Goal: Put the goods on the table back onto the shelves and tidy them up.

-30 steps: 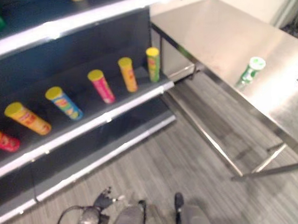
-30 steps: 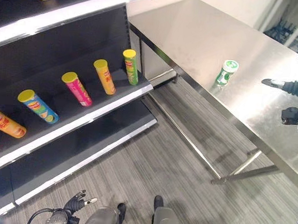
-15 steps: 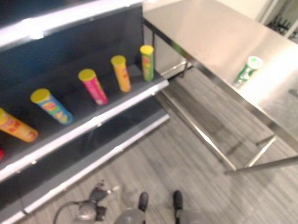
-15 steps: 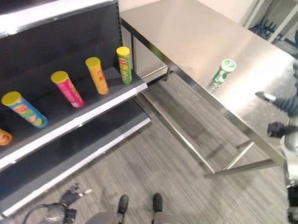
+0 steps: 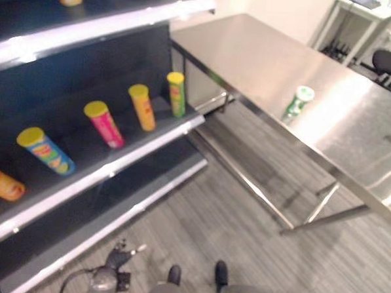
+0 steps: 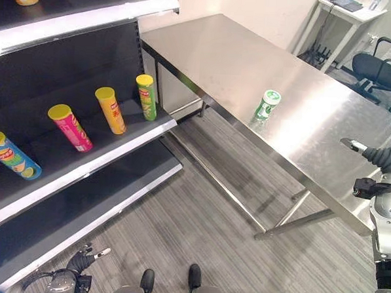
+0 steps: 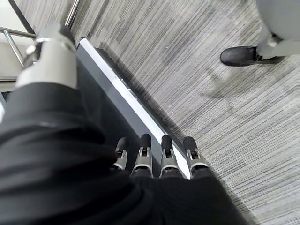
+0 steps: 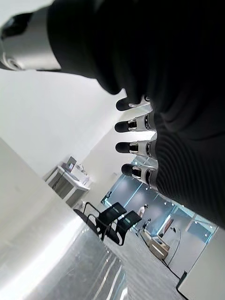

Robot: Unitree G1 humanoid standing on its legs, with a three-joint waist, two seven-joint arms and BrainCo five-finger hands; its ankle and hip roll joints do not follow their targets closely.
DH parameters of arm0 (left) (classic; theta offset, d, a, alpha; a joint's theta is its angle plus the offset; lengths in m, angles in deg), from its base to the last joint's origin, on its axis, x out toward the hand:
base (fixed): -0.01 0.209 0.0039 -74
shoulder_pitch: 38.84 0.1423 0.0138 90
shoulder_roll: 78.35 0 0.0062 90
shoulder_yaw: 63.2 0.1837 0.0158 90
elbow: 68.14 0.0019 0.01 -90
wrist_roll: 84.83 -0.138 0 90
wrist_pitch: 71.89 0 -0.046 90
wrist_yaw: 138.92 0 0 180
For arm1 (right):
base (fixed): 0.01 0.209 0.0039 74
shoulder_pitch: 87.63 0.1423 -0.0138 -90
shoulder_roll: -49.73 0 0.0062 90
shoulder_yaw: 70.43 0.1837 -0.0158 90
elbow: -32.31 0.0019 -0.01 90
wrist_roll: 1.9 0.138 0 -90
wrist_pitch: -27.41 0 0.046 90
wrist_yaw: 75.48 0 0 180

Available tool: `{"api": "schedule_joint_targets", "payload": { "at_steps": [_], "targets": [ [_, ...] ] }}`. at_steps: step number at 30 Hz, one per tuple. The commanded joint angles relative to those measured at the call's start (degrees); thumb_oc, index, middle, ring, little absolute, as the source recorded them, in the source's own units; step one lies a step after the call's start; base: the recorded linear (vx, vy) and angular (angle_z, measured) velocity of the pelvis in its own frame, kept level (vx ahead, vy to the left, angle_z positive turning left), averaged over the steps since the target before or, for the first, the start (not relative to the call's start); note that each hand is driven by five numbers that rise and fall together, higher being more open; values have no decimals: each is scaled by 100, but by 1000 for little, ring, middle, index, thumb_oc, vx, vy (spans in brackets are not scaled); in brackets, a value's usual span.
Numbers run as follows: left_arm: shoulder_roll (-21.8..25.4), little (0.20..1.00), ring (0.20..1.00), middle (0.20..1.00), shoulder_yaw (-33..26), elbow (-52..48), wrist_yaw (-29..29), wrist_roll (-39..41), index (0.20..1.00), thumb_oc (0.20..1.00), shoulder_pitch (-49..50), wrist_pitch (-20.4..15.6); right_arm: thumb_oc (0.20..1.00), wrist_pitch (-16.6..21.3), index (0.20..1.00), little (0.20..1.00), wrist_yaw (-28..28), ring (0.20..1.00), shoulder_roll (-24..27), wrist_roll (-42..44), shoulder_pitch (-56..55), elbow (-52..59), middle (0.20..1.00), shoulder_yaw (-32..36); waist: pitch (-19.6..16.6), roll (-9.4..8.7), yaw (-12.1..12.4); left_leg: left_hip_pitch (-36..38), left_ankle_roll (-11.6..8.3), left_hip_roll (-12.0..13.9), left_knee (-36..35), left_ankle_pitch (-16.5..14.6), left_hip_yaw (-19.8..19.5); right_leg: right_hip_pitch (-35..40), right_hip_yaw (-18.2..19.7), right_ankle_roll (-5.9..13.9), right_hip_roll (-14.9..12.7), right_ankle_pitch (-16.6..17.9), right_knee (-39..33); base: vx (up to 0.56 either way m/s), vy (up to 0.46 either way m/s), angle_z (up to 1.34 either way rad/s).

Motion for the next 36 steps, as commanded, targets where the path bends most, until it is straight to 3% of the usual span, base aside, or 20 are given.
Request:
{"api": "schedule_joint_targets", "payload": {
  "at_steps": [1,4,6,7,10,13,14,15,17,19,22,23,24,25,26,27,30,32,33,36],
  "targets": [
    [148,1000,1000,1000,131,-44,-1,0,1000,1000,-257,-154,1000,238,1000,1000,15,1000,370,-153,23,405,1000,259,-196,-67,55,219,-340,267,8,-704,322,247,-480,323,-166,-701,144,19,-51,0],
    [161,1000,1000,1000,168,-209,6,73,1000,1000,-300,-171,1000,249,1000,1000,-12,1000,380,-160,7,503,1000,277,-144,-82,33,157,-388,315,293,-790,331,212,-465,277,-169,-782,273,19,-59,-1],
    [174,1000,1000,1000,227,-503,74,197,1000,1000,-285,-181,1000,291,1000,1000,16,1000,411,-138,26,614,1000,310,45,-155,57,-264,-535,287,1381,-893,308,238,-463,153,-174,-904,434,17,-112,-1],
    [177,1000,1000,1000,228,-508,74,197,1000,1000,-285,-178,1000,289,1000,1000,16,1000,409,-139,23,618,1000,315,46,-152,52,-296,-535,289,1435,-917,300,233,-469,152,-172,-905,438,16,-98,2],
    [159,1000,1000,1000,223,-533,91,295,1000,1000,-125,-140,1000,306,1000,1000,85,1000,513,-88,148,591,1000,337,338,-226,221,-1079,-565,217,2485,-620,-17,337,-401,66,-191,-963,484,96,-82,0],
    [136,1000,1000,1000,198,-474,129,277,1000,1000,9,-95,1000,313,1000,1000,89,1000,573,-70,53,683,1000,453,308,-209,284,-1169,-520,221,1852,-670,-85,466,-334,117,-224,-1033,378,275,17,0],
    [109,1000,1000,1000,169,-331,102,288,1000,1000,65,-100,1000,366,1000,1000,162,1000,636,-28,36,695,1000,530,303,-135,375,-1545,-505,256,1161,-373,-158,596,-290,136,-206,-1136,299,260,40,3],
    [105,1000,1000,1000,170,-324,102,288,1000,1000,65,-105,1000,370,1000,1000,163,1000,641,-25,39,690,1000,524,291,-147,372,-1522,-504,245,1110,-358,-151,598,-292,136,-221,-1147,293,386,61,7],
    [106,1000,1000,1000,160,-224,99,259,1000,1000,87,-105,1000,383,1000,1000,228,1000,675,16,185,662,1000,463,259,-92,479,-1768,-542,156,269,-141,-191,838,-151,136,-183,-1301,159,358,53,7],
    [67,1000,1000,1000,88,19,111,181,1000,1000,142,-89,1000,359,1000,1000,209,1000,649,-107,287,704,1000,376,75,40,562,-1821,-564,148,10,151,-137,1178,48,223,-213,-1490,168,679,208,-5],
    [104,1000,1000,1000,29,95,44,63,1000,1000,99,-89,1000,302,1000,1000,154,1000,552,-313,419,867,1000,256,16,64,616,-1552,-475,57,105,416,-49,1203,209,375,-545,-1364,570,533,237,-73],
    [133,1000,1000,1000,21,73,19,60,1000,1000,57,-101,1000,277,1000,1000,168,1000,532,-352,461,880,1000,220,-14,20,610,-1428,-421,30,112,391,33,1108,284,451,-661,-1117,882,462,180,-78],
    [209,1000,1000,1000,5,-35,-22,97,1000,1000,-41,-129,1000,263,1000,1000,174,1000,508,-390,615,883,1000,139,12,14,566,-1119,-258,-39,37,282,88,751,455,522,-781,-420,1689,350,119,-33],
    [207,1000,1000,1000,4,-34,-22,97,1000,1000,-38,-128,1000,263,1000,1000,175,1000,510,-389,620,879,1000,132,1,-1,571,-1109,-263,-48,37,244,101,753,459,515,-794,-450,1698,415,148,-25],
    [276,1000,1000,1000,30,-169,-27,140,1000,1000,-96,-150,1000,234,1000,1000,167,1000,533,-454,761,838,1000,19,30,29,525,-897,-110,-80,9,107,100,464,493,535,-878,62,2394,301,82,-29],
    [339,1000,1000,1000,27,-229,-50,143,1000,1000,-148,-161,1000,253,1000,1000,212,1000,548,-498,791,821,1000,5,59,62,499,-799,-51,-58,16,18,114,300,506,525,-919,216,2691,362,102,-66],
    [395,1000,1000,1000,-36,-454,-104,261,1000,1000,-222,-213,1000,232,1000,1000,292,1000,593,-626,765,818,1000,95,143,147,429,-492,26,-23,39,-243,137,-226,318,452,-1010,125,2742,285,32,-34],
    [388,1000,1000,1000,10,-550,-84,312,1000,1000,-197,-249,1000,245,1000,1000,344,1000,685,-638,731,811,1000,224,166,182,352,-277,3,-20,9,-415,153,-516,-17,470,-939,-250,2196,267,-31,-18],
    [386,1000,1000,1000,17,-553,-84,314,1000,1000,-194,-248,1000,248,1000,1000,344,1000,689,-636,721,810,1000,230,170,193,335,-260,-2,-12,13,-442,129,-476,-50,464,-935,-270,2181,215,-73,-10],
    [346,1000,1000,1000,70,-584,-66,346,1000,1000,-175,-268,1000,342,1000,1000,453,1000,820,-492,741,750,1000,388,237,218,170,90,-59,1,8,-727,43,-875,-414,584,-794,-383,1076,315,-128,2]
  ]
}}
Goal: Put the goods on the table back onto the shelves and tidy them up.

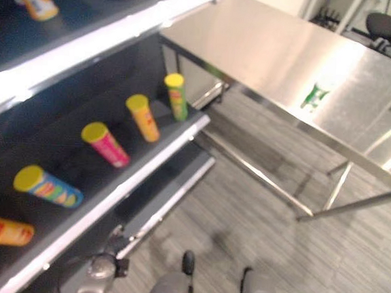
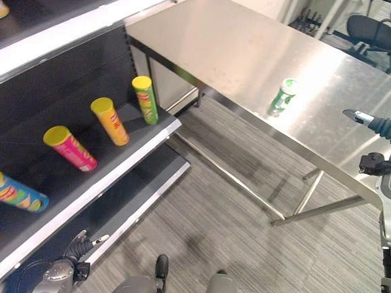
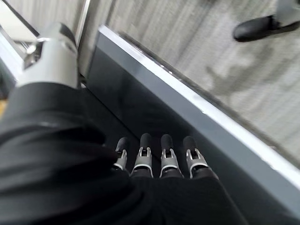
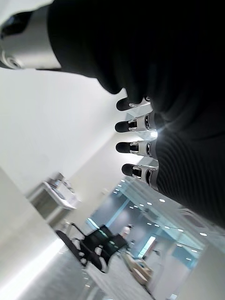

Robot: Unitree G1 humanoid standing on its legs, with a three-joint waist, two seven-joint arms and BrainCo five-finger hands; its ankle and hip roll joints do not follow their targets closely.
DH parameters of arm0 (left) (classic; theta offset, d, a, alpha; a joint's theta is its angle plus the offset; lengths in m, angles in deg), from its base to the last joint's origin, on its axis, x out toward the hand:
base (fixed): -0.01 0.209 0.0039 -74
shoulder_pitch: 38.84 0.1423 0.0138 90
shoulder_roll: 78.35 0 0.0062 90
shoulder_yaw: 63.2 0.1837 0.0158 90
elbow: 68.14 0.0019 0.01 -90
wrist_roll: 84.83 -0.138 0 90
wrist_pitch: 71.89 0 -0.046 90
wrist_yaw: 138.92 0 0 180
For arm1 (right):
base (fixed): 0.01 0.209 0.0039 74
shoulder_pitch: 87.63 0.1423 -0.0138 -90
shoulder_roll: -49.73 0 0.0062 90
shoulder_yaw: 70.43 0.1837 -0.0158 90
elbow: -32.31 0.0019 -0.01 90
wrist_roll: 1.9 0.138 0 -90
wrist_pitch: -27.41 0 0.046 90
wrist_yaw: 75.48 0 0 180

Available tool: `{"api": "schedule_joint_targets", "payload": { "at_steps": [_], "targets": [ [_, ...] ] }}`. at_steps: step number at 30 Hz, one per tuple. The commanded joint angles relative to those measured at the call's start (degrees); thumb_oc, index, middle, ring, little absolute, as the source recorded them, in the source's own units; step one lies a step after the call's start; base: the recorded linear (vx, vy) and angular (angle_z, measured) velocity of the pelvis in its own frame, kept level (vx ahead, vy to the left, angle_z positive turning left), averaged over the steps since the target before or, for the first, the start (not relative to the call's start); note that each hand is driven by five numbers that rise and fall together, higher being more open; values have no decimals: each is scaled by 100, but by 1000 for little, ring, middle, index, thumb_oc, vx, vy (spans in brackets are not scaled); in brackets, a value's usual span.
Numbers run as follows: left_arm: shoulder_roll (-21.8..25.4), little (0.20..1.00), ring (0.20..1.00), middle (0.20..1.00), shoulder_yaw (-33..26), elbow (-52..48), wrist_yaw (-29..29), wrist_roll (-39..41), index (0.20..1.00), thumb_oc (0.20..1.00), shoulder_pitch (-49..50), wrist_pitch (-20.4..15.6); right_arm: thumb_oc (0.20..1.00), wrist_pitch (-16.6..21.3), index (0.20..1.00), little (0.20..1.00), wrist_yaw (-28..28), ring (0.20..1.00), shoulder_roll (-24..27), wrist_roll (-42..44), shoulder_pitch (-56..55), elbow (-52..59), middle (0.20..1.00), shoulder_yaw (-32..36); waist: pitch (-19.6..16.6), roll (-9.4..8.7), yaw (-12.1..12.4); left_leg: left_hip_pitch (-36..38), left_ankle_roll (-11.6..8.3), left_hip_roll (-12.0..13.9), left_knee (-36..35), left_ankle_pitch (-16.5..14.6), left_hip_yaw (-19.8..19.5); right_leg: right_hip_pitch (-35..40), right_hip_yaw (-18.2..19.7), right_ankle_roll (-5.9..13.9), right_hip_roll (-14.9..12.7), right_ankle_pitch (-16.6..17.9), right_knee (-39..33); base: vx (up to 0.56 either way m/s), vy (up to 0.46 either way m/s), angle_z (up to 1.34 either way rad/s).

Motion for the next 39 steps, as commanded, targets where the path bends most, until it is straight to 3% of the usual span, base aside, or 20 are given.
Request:
{"api": "schedule_joint_targets", "payload": {
  "at_steps": [1,3,6,7,9,10,11,12,14,16,19,22,23,28,39],
  "targets": [
    [158,1000,1000,1000,94,-139,-29,214,1000,1000,42,-190,1000,318,1000,1000,281,1000,535,89,246,-15,1000,297,-84,2,52,348,-669,178,4,-702,-724,71,-270,41,258,609,-837,355,-152,-4],
    [122,1000,1000,1000,169,-206,14,213,1000,1000,11,-210,1000,348,1000,1000,304,1000,682,149,357,-151,1000,201,-54,8,-33,608,-730,220,4,-880,-830,-174,-294,175,373,831,-1377,408,-187,18],
    [104,1000,1000,1000,270,-256,49,190,1000,1000,-29,-227,1000,373,1000,1000,244,1000,793,239,394,-190,1000,103,-40,44,-144,846,-802,329,4,-1029,-933,-487,-108,251,466,884,-1519,408,-217,64],
    [132,1000,1000,1000,378,-278,94,136,1000,1000,-109,-258,1000,371,1000,1000,144,1000,937,262,224,-219,1000,95,-60,44,-319,1173,-917,489,4,-1200,-1110,-665,302,309,570,968,-1502,541,-359,31],
    [110,1000,1000,1000,510,-305,216,62,1000,1000,-139,-255,1000,354,1000,1000,-12,1000,1034,254,-27,-92,1000,277,-156,-40,-393,1250,-994,543,300,-1359,-1331,-420,417,178,516,1015,-1467,640,-507,47],
    [48,1000,1000,1000,530,-337,235,124,1000,1000,-139,-233,1000,422,1000,1000,-163,1000,951,478,-95,239,1000,359,-220,-15,-504,1107,-1194,801,1054,-922,-1264,-283,460,50,509,1063,-1214,435,-413,61],
    [50,1000,1000,1000,533,-341,237,126,1000,1000,-137,-230,1000,415,1000,1000,-168,1000,945,479,-116,256,1000,379,-224,-11,-517,1074,-1198,804,1103,-945,-1285,-290,443,46,509,1054,-1200,372,-352,54],
    [13,1000,1000,1000,487,-390,227,219,1000,1000,-129,-228,1000,437,1000,1000,-189,1000,984,553,-53,308,1000,343,-204,14,-485,813,-1225,853,1772,-550,-1227,-134,396,-55,522,1002,-1145,176,-231,30],
    [-38,1000,1000,1000,410,-407,240,261,1000,1000,-36,-231,1000,513,1000,1000,-332,1000,919,839,16,414,1000,248,-181,-136,-457,198,-1102,848,2916,-16,-951,244,377,-308,531,871,-1200,234,-382,41],
    [-34,1000,1000,1000,347,-477,270,268,1000,1000,38,-197,1000,518,1000,1000,-438,1000,929,991,-74,450,1000,241,-147,-268,-327,-333,-1058,735,3388,-87,-630,574,358,-413,521,761,-1310,212,-308,32],
    [-53,1000,1000,1000,312,-426,337,134,1000,1000,118,-188,1000,527,1000,1000,-735,1000,997,1210,-530,560,1000,500,-129,-291,-233,-533,-1059,584,2238,-433,-97,926,157,-366,470,627,-1454,231,-161,28],
    [-48,1000,1000,1000,353,-226,364,-122,1000,1000,129,-202,1000,557,1000,1000,-1001,1000,1067,1445,-760,400,1000,486,-185,-94,-227,-373,-1069,440,790,-372,208,1057,-33,-264,594,500,-1502,125,-25,49],
    [-58,1000,1000,1000,370,-152,377,-182,1000,1000,155,-206,1000,560,1000,1000,-1108,1000,1059,1529,-785,379,1000,435,-188,-13,-238,-234,-1034,405,611,-333,165,1048,-70,-263,644,476,-1484,107,20,30],
    [-82,1000,1000,1000,358,420,410,-430,1000,1000,101,-213,1000,485,1000,1000,-1823,1000,1198,1930,-826,216,1000,-167,-288,48,-289,148,-1028,368,76,-199,311,1088,-212,-233,580,454,-1463,90,50,15],
    [-145,1000,1000,1000,317,808,410,-507,1000,1000,224,-250,1000,419,1000,1000,-2207,1000,1426,1339,-82,-106,1000,-1737,-312,10,-117,197,-1022,384,4,-274,434,1053,-220,-110,447,516,-1514,25,22,-5]
  ]
}}
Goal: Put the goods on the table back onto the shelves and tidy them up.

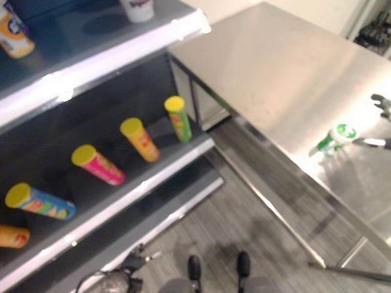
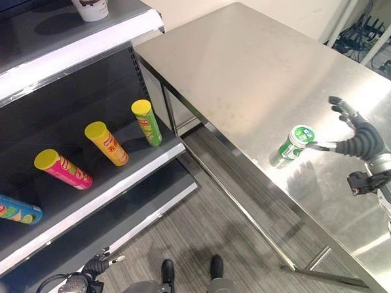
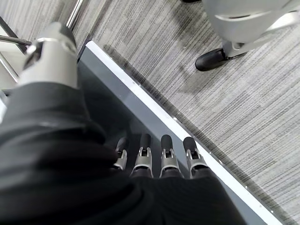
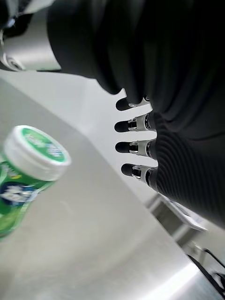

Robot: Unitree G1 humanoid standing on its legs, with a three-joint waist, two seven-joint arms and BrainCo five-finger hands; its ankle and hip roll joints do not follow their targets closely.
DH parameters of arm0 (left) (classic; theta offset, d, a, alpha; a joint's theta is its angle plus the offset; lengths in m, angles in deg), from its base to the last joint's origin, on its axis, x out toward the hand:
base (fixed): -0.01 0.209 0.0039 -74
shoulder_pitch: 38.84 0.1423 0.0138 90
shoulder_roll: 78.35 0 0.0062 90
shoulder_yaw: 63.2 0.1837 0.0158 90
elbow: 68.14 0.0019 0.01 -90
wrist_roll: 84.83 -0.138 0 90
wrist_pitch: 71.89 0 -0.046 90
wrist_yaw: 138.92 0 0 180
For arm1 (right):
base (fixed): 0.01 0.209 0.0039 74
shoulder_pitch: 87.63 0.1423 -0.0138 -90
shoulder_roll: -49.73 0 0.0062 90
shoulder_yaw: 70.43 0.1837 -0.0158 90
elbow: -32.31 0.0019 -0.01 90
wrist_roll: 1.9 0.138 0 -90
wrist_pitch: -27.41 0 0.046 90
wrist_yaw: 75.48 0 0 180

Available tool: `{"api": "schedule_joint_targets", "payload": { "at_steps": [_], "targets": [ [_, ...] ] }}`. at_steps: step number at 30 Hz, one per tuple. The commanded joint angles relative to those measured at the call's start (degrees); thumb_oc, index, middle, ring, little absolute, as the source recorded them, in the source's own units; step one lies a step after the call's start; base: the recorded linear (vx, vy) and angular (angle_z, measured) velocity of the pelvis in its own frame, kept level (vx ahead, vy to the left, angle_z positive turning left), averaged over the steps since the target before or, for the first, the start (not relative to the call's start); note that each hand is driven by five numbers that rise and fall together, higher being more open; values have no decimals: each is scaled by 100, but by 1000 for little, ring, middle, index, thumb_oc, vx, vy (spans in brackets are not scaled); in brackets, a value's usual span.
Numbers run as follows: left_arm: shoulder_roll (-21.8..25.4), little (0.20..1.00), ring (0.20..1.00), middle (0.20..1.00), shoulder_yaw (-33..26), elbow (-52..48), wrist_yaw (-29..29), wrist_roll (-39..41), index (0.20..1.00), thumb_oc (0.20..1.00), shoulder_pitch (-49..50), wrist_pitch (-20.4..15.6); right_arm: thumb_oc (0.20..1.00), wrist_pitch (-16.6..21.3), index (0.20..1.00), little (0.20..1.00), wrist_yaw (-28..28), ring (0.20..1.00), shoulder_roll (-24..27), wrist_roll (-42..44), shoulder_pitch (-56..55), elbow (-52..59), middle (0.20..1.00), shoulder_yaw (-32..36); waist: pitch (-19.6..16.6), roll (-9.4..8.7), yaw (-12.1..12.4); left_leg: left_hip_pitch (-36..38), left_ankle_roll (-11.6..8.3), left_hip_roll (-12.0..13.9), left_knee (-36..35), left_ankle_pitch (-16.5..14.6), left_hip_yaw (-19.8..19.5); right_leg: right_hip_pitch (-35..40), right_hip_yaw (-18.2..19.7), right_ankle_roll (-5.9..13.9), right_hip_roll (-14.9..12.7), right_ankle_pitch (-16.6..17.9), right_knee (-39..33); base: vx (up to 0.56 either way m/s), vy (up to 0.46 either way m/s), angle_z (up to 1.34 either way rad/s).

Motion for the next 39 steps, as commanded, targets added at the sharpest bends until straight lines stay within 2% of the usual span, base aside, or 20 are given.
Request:
{"api": "schedule_joint_targets", "payload": {
  "at_steps": [1,12,23,39],
  "targets": [
    [307,1000,1000,1000,-88,145,1,-138,1000,1000,22,-176,1000,110,1000,1000,-12,1000,300,-276,485,-145,1000,-441,-390,-487,209,102,-301,124,2,-450,89,-124,513,579,-390,-188,17,0,0,0],
    [316,1000,1000,1000,44,79,-17,-139,1000,1000,-8,-207,1000,18,1000,1000,-81,1000,360,-765,800,-612,1000,-1161,-359,-512,308,68,-342,175,2,-436,-47,-77,337,581,-431,-233,8,11,-12,2],
    [311,1000,1000,1000,80,-5,-101,-14,1000,1000,-8,-194,1000,-11,1000,1000,127,1000,100,-738,1104,-910,1000,-1216,-313,-513,402,36,-359,192,2,-417,-159,-27,178,560,-420,-284,8,15,-20,8],
    [377,1000,1000,1000,155,-10,-109,-16,1000,1000,9,-176,1000,-82,1000,1000,243,1000,80,-1139,1410,-1551,1000,-1538,-228,-525,456,-9,-381,218,2,-393,-279,-8,71,540,-413,-317,8,6,-4,3]
  ]
}}
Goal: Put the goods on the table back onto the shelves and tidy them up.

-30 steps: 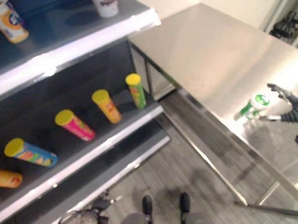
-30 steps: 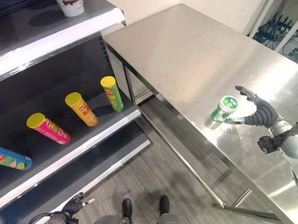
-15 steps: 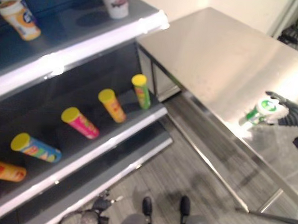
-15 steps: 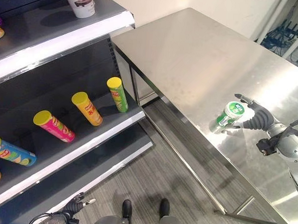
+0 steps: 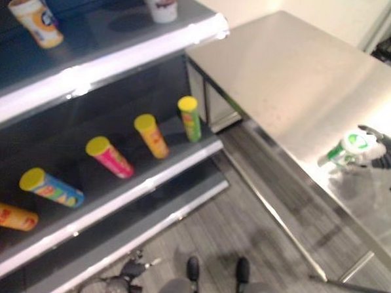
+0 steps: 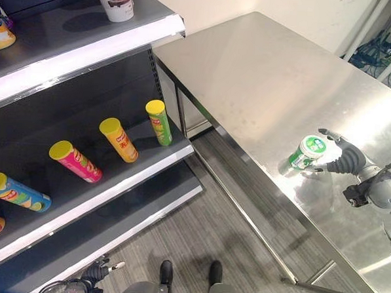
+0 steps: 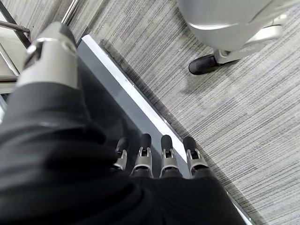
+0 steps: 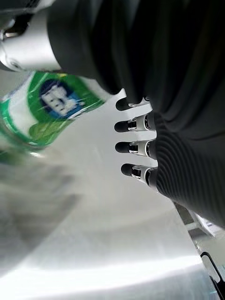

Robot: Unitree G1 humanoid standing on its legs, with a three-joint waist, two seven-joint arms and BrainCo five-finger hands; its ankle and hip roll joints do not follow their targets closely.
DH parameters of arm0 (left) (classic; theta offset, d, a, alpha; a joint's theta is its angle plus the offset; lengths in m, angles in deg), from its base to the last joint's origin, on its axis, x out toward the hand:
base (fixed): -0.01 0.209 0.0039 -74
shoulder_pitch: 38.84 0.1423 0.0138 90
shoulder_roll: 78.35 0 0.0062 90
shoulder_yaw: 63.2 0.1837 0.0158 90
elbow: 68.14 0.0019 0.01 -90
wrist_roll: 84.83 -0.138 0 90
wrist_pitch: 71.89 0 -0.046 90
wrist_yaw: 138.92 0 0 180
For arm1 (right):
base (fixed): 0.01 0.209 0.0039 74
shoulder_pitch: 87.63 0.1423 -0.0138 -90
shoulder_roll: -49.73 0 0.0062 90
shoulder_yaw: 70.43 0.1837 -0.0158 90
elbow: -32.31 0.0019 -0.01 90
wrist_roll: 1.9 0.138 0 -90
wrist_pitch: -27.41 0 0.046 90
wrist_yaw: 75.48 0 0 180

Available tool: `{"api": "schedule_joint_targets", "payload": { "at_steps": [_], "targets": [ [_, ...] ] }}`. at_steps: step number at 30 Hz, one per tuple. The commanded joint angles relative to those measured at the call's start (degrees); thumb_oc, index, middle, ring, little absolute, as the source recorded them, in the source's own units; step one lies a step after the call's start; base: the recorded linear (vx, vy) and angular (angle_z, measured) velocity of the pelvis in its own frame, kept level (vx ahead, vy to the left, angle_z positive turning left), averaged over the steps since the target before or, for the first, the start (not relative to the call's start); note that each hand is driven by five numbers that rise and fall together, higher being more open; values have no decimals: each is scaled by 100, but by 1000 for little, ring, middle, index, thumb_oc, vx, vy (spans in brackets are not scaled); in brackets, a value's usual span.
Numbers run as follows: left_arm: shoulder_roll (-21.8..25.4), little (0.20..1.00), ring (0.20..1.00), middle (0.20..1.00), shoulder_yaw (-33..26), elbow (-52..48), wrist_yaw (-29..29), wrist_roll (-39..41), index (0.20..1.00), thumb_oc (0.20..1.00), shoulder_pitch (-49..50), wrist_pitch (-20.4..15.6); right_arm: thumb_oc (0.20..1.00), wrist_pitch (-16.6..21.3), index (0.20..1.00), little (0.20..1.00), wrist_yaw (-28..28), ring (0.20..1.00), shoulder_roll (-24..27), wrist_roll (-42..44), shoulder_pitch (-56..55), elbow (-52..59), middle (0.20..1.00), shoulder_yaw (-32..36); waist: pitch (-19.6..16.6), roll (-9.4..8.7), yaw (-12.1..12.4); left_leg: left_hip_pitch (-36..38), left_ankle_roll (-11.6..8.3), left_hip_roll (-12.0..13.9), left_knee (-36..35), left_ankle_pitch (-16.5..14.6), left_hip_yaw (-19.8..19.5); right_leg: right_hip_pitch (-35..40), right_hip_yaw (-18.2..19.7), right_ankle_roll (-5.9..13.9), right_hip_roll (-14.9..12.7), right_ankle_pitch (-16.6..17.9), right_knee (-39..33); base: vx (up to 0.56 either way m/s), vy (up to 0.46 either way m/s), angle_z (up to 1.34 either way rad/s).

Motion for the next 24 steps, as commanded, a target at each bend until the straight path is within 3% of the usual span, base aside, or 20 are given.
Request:
{"api": "schedule_joint_targets", "payload": {
  "at_steps": [1,16,17,18,19,24],
  "targets": [
    [410,1000,1000,1000,101,-12,-91,-17,1000,1000,-192,-149,1000,130,1000,1000,287,1000,-148,-37,883,-217,1000,-366,-27,-509,262,221,-422,175,4,-428,56,43,388,570,-459,-346,9,14,-5,10],
    [461,1000,1000,1000,77,-11,-111,27,1000,1000,-161,-140,1000,107,1000,1000,358,1000,-342,46,1072,-379,1000,-434,26,-520,353,172,-420,153,4,-424,-14,44,318,561,-471,-353,9,2,-2,1],
    [462,1000,1000,1000,86,-21,-112,27,1000,1000,-158,-144,827,107,827,827,335,827,-331,56,1098,-393,827,-472,33,-522,357,175,-422,155,4,-422,-21,48,307,560,-473,-353,9,0,0,0],
    [464,1000,1000,1000,93,-29,-110,25,1000,1000,-159,-147,467,106,467,467,310,467,-331,60,1132,-430,467,-528,40,-523,362,176,-423,152,4,-421,-30,51,305,558,-474,-355,9,0,0,0],
    [462,1000,1000,1000,104,-31,-100,36,1000,1000,-164,-153,200,102,200,200,285,200,-345,71,1188,-496,200,-604,40,-527,372,176,-424,153,4,-422,-36,55,299,557,-475,-357,9,0,0,0],
    [456,1000,1000,1000,123,-50,-117,35,1000,1000,-184,-158,200,113,200,200,283,200,-419,138,1226,-442,200,-665,46,-523,373,196,-427,151,4,-429,-38,79,289,555,-476,-373,9,4,-2,3]
  ]
}}
